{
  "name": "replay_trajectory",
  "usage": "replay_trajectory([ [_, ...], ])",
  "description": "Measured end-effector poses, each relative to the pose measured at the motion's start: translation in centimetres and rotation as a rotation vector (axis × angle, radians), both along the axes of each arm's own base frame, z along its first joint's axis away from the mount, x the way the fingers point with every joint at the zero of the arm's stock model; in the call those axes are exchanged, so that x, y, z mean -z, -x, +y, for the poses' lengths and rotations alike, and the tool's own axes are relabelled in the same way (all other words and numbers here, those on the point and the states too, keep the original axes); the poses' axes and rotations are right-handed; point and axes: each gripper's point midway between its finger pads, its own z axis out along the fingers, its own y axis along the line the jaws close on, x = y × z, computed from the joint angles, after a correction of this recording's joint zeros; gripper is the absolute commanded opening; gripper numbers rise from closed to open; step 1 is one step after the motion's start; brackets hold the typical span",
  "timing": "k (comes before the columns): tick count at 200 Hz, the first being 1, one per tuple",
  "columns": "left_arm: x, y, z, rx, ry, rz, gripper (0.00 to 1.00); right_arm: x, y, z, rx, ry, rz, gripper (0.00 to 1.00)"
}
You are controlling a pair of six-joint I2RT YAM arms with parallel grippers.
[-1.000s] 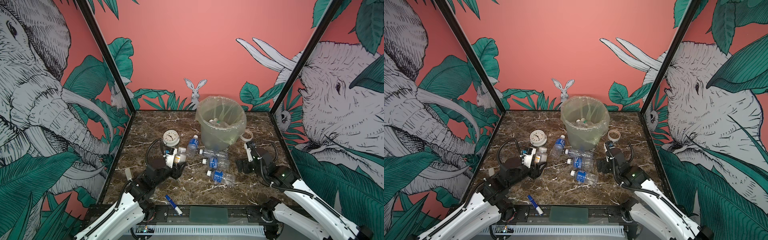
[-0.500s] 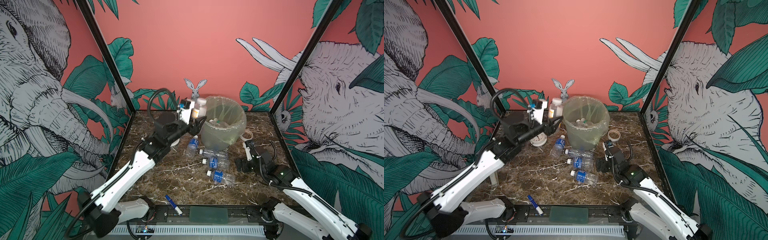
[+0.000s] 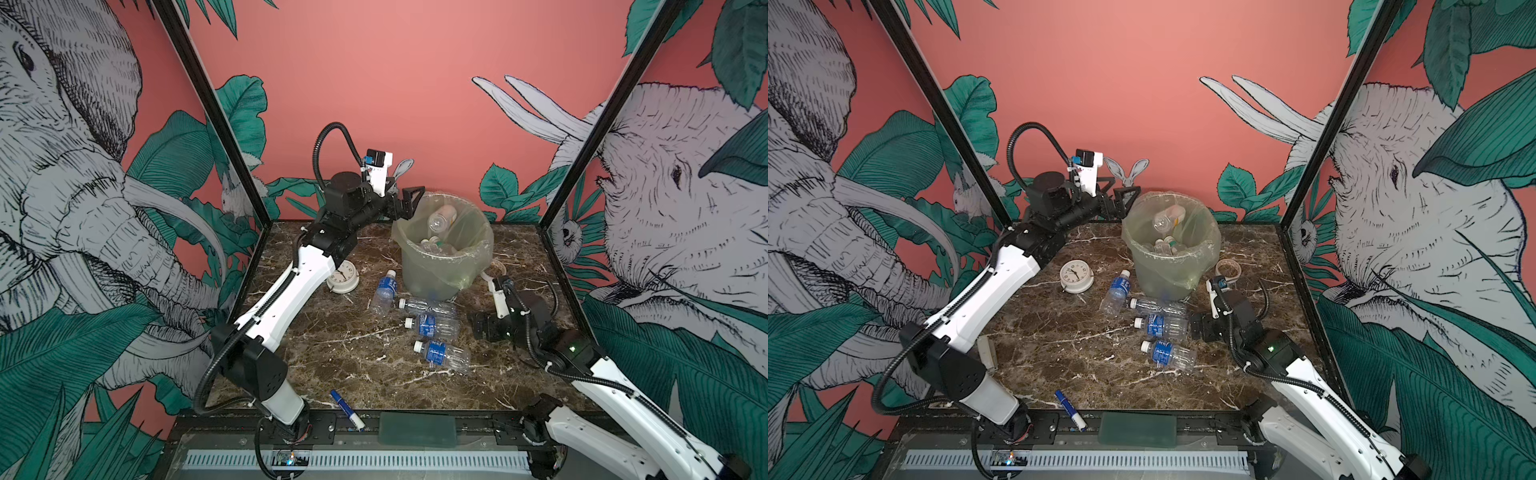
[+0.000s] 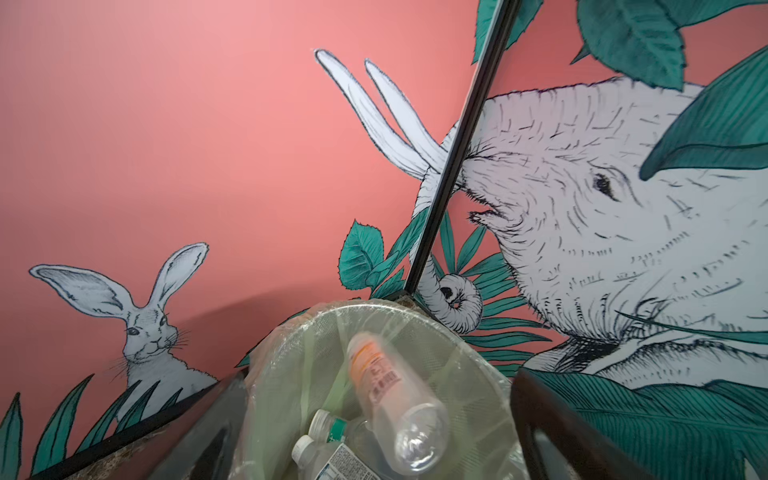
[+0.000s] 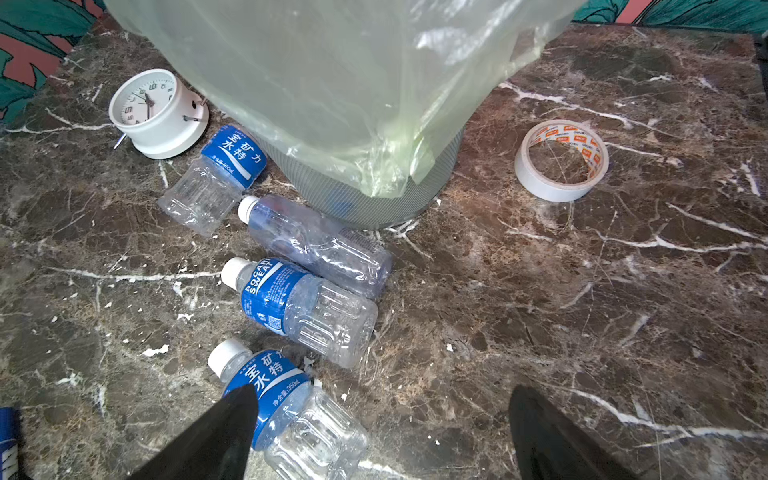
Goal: Throw the plastic bottles in the bin
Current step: 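Lift the white-and-yellow bottle with the left gripper over the bin and release it, then lower the right gripper onto the blue-labelled bottles while the left gripper draws back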
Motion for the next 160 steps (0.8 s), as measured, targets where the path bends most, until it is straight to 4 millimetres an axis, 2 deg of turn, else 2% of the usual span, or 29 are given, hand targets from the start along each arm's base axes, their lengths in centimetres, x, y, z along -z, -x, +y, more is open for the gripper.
replay_trajectory([
  [27, -2.0, 3.4, 2.0, -0.011, 0.025, -0.053, 1.0, 0.6, 0.4, 1.1, -0.051, 0.0, 0.027, 0.95],
  [48, -1.5, 4.2, 3.1, -0.037, 0.021, -0.055, 1.0, 1.2, 1.1, 2.4, -0.11, 0.012, 0.052, 0.94],
  [63, 0.4, 3.9, 3.5, -0.061, -0.003, -0.027, 1.0, 1.8, 1.6, 3.4, -0.154, 0.029, 0.071, 0.93],
  [113, 8.9, 2.4, 4.3, -0.125, -0.12, 0.131, 1.0, 3.9, 3.0, 5.7, -0.262, 0.094, 0.127, 0.89],
  [128, 10.3, 2.5, 4.8, -0.142, -0.142, 0.161, 1.0, 4.5, 3.3, 6.2, -0.283, 0.113, 0.144, 0.87],
  [160, 11.9, 3.0, 5.9, -0.17, -0.159, 0.184, 1.0, 5.7, 3.9, 7.2, -0.326, 0.163, 0.185, 0.86],
])
